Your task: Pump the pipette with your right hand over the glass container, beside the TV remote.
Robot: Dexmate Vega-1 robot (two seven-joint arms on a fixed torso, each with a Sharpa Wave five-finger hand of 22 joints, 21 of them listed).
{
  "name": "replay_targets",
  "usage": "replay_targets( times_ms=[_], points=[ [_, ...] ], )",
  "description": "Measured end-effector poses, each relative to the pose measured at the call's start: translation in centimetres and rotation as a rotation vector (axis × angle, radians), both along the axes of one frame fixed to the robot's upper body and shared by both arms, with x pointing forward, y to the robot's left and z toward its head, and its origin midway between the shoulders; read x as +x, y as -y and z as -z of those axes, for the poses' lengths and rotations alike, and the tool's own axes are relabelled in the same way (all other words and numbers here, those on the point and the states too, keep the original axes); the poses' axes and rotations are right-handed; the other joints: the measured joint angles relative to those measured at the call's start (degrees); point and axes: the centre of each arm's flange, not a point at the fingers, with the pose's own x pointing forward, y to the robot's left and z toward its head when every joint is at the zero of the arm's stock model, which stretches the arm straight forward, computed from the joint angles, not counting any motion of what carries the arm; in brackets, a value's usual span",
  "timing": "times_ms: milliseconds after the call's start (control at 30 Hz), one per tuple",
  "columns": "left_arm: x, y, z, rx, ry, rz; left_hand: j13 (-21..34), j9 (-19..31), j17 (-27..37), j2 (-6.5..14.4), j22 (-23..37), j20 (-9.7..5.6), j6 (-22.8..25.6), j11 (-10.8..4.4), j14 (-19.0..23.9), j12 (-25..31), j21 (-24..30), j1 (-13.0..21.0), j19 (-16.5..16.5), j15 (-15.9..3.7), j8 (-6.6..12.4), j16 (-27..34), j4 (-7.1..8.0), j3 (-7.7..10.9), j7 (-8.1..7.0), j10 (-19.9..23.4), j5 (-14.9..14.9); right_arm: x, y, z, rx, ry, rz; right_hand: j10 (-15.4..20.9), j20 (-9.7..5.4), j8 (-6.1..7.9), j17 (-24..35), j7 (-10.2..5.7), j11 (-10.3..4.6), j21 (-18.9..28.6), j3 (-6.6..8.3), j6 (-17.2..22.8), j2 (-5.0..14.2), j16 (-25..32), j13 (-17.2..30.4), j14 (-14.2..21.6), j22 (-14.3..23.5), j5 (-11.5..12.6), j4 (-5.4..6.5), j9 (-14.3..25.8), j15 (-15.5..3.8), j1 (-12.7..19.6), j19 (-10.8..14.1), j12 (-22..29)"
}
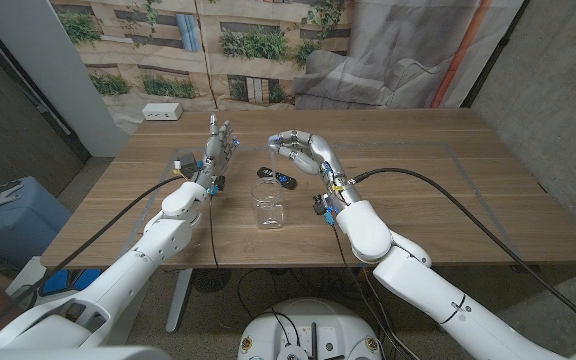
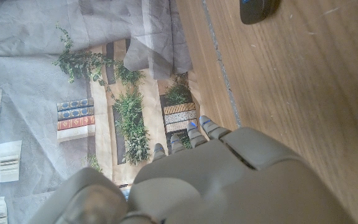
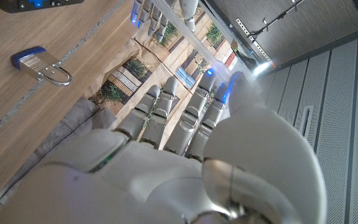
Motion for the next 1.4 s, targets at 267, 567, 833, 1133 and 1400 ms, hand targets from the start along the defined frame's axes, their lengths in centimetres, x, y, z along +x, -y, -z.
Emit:
replay_targets(
  times_ms=[267,567,833,1133,1400],
  points=[
    [0.0,0.0,0.0,0.000,0.000,0.000,0.00,0.00,0.00,0.00,0.00,0.00,0.00,0.00,0.00,0.00,0.00,0.00,0.00,0.00,0.00,0.00,0.00,0.00,0.00,0.00,0.00,0.5,-0.4,0.8,-0.025,0.001,0.011,0.00,0.00,0.00,0.00,0.00,0.00,0.00,0.00,0.00,0.00,0.00,0.00,0.00,0.00,0.00,0.00,-0.01,0.00,0.00,0.00,0.00],
    [0.0,0.0,0.0,0.000,0.000,0.000,0.00,0.00,0.00,0.00,0.00,0.00,0.00,0.00,0.00,0.00,0.00,0.00,0.00,0.00,0.00,0.00,0.00,0.00,0.00,0.00,0.00,1.0,-0.8,1.6,-0.046,0.008,0.011,0.00,0.00,0.00,0.00,0.00,0.00,0.00,0.01,0.00,0.00,0.00,0.00,0.00,0.00,0.00,0.00,-0.25,0.00,0.00,0.00,0.00],
    [0.0,0.0,0.0,0.000,0.000,0.000,0.00,0.00,0.00,0.00,0.00,0.00,0.00,0.00,0.00,0.00,0.00,0.00,0.00,0.00,0.00,0.00,0.00,0.00,0.00,0.00,0.00,1.7,-1.0,2.5,-0.057,0.008,0.009,0.00,0.00,0.00,0.00,0.00,0.00,0.00,0.01,0.00,0.00,0.00,-0.01,0.00,0.00,0.00,0.00,-0.26,0.00,0.00,0.00,0.00],
    [0.0,0.0,0.0,0.000,0.000,0.001,0.00,0.00,0.00,0.00,0.00,0.00,0.00,0.00,0.00,0.00,0.00,0.00,0.00,0.00,0.00,0.00,0.00,0.00,0.00,0.00,0.00,2.4,-1.2,3.4,-0.061,0.004,0.006,0.00,0.00,0.00,0.00,0.00,0.00,0.00,0.01,0.00,0.00,0.00,-0.01,0.00,0.00,0.00,0.00,-0.27,0.00,0.00,0.00,0.00],
    [0.0,0.0,0.0,0.000,0.000,0.000,0.00,0.00,0.00,0.00,0.00,0.00,0.00,0.00,0.00,0.00,0.00,0.00,0.00,0.00,0.00,0.00,0.00,0.00,0.00,0.00,0.00,2.9,-1.4,4.1,-0.066,0.005,0.003,0.00,-0.32,0.00,0.00,0.00,0.00,0.00,0.01,0.00,0.00,0.00,-0.01,0.00,0.00,0.00,0.00,-0.28,0.00,0.00,-0.31,0.00]
  ],
)
